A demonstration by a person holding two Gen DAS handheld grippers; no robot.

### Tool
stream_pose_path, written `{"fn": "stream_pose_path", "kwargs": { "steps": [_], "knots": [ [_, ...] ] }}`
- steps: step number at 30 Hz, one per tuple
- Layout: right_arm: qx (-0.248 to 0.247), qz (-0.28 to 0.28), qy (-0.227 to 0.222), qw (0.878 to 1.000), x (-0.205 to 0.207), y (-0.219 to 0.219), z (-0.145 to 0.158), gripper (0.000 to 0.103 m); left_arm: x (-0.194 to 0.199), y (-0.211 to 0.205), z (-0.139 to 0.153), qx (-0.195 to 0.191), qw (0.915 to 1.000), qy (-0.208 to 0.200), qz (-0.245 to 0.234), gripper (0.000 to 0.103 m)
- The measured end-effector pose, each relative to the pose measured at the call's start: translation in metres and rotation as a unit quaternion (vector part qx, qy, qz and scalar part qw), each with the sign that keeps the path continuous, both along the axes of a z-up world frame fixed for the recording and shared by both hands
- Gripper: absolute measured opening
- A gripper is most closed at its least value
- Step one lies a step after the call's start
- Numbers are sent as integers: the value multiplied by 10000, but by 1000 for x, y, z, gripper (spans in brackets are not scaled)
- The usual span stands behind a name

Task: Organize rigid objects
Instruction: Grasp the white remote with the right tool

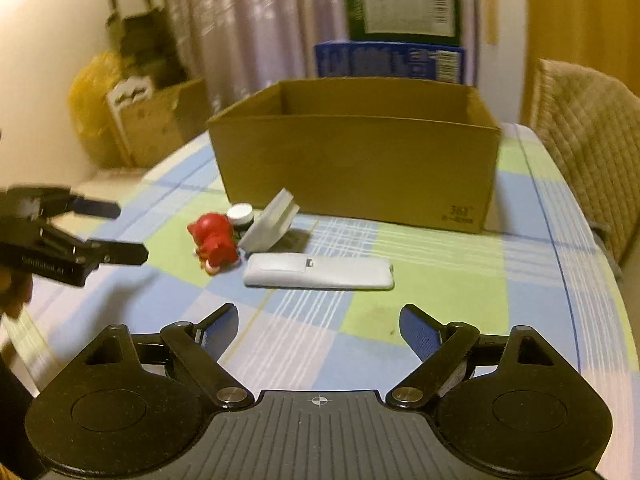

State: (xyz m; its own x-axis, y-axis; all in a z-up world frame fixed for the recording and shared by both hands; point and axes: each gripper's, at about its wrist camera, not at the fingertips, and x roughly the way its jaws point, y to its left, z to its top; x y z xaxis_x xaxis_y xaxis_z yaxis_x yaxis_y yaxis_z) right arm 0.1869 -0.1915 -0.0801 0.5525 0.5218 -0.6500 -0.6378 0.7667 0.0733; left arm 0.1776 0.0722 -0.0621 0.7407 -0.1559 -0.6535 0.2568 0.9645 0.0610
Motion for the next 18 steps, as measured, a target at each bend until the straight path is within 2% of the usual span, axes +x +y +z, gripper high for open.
{"fn": "stream_pose_path", "kwargs": {
  "steps": [6,11,18],
  "knots": [
    [-512,560,-145,9970,24,19,-16,85,26,1,-13,155,9996,87,-204,89],
    [-783,1127,-339,9900,51,39,-27,85,39,-1,-21,232,9992,194,-267,89],
    [-1235,1746,-323,9763,84,67,-61,85,48,-6,-25,277,9987,204,-368,89]
  ]
}}
